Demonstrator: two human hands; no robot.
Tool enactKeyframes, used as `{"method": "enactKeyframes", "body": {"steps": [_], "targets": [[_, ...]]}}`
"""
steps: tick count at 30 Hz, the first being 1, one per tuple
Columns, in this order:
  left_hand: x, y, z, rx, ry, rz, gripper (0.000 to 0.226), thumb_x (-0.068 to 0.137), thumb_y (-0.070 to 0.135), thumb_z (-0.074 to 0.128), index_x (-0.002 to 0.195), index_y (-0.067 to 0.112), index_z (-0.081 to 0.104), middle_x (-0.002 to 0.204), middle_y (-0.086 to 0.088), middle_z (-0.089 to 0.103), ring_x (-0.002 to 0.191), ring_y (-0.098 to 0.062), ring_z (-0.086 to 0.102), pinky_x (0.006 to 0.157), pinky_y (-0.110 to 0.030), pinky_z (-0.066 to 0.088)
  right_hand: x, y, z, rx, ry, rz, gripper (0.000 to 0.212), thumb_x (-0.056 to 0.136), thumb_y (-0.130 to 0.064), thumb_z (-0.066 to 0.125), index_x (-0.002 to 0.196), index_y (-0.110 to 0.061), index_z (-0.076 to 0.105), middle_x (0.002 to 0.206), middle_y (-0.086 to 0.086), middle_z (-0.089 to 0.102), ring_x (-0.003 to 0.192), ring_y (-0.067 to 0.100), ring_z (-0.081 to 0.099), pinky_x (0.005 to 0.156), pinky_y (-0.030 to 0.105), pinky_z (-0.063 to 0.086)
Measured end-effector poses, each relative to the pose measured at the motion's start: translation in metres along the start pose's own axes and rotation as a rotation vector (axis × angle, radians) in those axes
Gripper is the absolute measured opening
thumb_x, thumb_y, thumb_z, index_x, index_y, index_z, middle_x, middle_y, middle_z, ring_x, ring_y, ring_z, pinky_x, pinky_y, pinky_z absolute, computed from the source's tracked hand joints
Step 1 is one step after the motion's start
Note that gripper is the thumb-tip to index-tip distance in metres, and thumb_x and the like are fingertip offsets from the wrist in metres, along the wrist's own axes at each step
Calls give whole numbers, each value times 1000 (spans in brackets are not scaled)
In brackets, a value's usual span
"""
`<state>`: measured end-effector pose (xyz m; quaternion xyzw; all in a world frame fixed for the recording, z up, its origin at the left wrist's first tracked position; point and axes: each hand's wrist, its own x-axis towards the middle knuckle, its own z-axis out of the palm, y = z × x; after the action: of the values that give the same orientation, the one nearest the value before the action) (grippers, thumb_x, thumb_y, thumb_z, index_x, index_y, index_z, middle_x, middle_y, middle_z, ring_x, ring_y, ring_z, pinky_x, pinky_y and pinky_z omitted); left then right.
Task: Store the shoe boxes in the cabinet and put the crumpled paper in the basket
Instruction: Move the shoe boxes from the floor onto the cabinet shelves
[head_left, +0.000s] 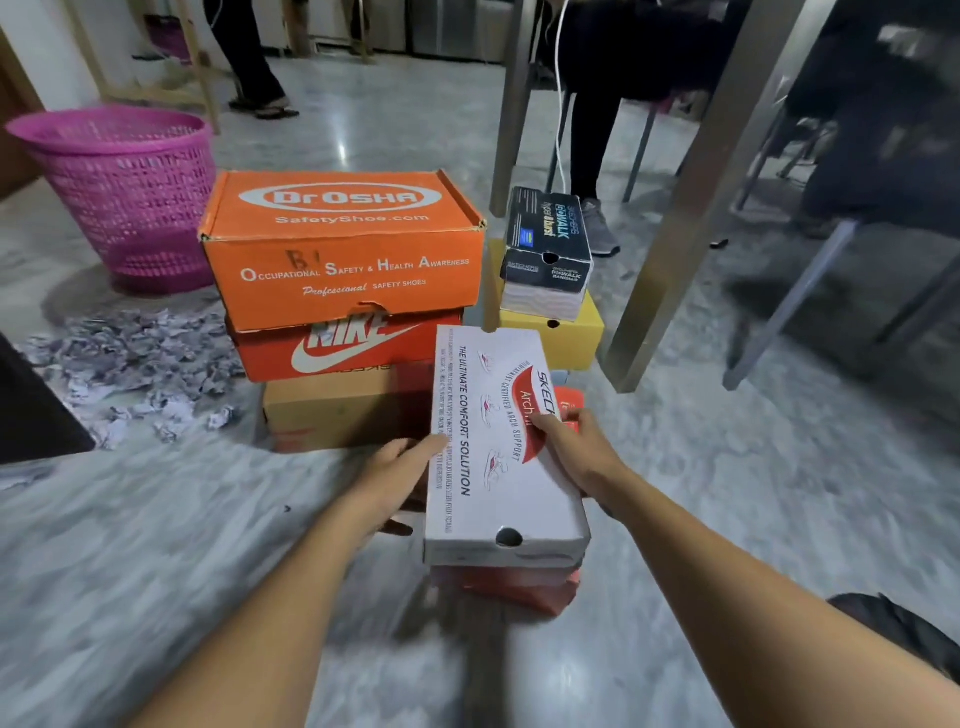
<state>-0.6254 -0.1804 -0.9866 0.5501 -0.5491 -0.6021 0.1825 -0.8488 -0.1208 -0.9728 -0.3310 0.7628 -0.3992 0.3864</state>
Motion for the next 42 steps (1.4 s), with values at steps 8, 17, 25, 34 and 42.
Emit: {"method": "enactKeyframes", "body": {"steps": [8, 17, 25, 34, 42], "targets": [[-30, -20, -18, -112, 96, 17, 30, 88, 43, 64, 108, 21, 67, 97, 0, 76, 86, -15, 72, 68, -31, 53, -19, -16, 42, 128, -210, -124, 40, 94, -25, 61, 127, -21, 40, 103, 0, 68, 84, 17, 67, 75, 30, 55], [-95, -62, -95, -94, 359, 8, 30, 84, 44, 68, 88, 14, 76, 82, 5, 77, 77, -11, 74, 74, -33, 60, -47, -48, 120, 19, -430, -230, 48, 83, -35, 68, 124, -21, 48, 108, 2, 66, 87, 15, 65, 77, 29, 52], [-161, -78, -173, -232, 656, -7, 31, 85, 43, 65, 88, 14, 74, 86, -1, 78, 76, -18, 74, 69, -34, 60, -91, -121, 210, -103, -640, -374, 36, 90, -37, 66, 120, -20, 58, 108, -2, 70, 92, 11, 66, 82, 23, 52], [-234, -73, -290, -389, 970, 34, 28, 87, 36, 64, 89, 9, 73, 75, 1, 74, 50, -6, 68, 38, -18, 47, -162, -232, 335, -329, -712, -615, 44, 84, -38, 74, 116, -18, 52, 99, 1, 65, 82, 14, 64, 75, 32, 56], [-278, -92, -374, -588, 1086, 88, 26, 93, 40, 58, 87, 16, 64, 85, -8, 70, 70, -25, 68, 43, -26, 52, -234, -324, 427, -684, -793, -983, 46, 89, -50, 63, 126, -23, 59, 106, 1, 67, 78, 12, 62, 55, 21, 44]]}}
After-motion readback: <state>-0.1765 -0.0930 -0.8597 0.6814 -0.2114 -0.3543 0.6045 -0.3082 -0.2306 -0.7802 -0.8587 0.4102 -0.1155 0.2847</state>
